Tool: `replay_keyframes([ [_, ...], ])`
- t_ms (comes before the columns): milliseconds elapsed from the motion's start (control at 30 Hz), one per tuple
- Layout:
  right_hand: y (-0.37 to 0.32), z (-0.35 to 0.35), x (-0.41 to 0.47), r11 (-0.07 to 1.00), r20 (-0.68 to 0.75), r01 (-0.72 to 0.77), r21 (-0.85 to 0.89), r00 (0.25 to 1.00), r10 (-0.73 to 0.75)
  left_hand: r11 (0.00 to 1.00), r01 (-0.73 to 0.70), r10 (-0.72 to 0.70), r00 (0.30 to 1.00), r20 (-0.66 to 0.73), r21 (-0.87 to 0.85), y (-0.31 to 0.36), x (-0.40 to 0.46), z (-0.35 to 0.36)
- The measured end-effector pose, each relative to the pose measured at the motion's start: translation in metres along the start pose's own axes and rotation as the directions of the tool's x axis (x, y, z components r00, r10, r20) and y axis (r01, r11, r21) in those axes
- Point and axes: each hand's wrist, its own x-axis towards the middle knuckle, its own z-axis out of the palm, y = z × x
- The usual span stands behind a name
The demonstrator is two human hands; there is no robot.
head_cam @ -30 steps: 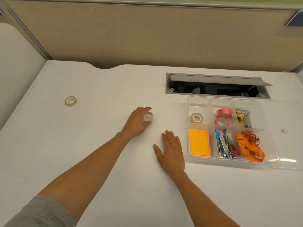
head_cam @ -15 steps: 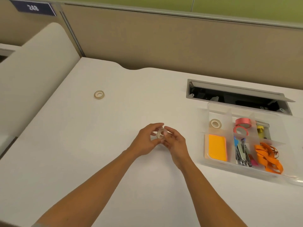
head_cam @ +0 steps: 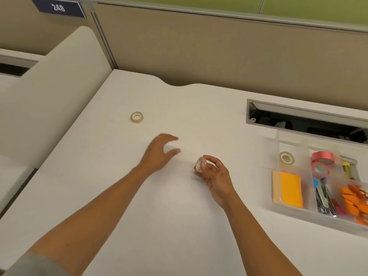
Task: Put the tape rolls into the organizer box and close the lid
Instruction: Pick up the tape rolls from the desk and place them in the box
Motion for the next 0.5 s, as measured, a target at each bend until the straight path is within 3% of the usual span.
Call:
replay_keyframes([
  [167,0.003,0.000,0.006,0.996,-0.059,0.010,-0.093,0.998,-0.015,0.906,0.221,-0.183,0.973,-0.137,0.361,-0.053,0.057,-0.038],
  [267,0.004,-0.004,0.008,0.992,-0.076,0.009,-0.129,0.997,-0.019,0.833,0.330,-0.292,0.944,-0.153,0.444,-0.074,0.084,-0.052],
  [500,0.003,-0.012,0.011,0.991,-0.117,-0.009,-0.135,0.993,-0.007,0.739,0.377,-0.403,0.911,-0.082,0.558,-0.091,0.109,-0.046],
])
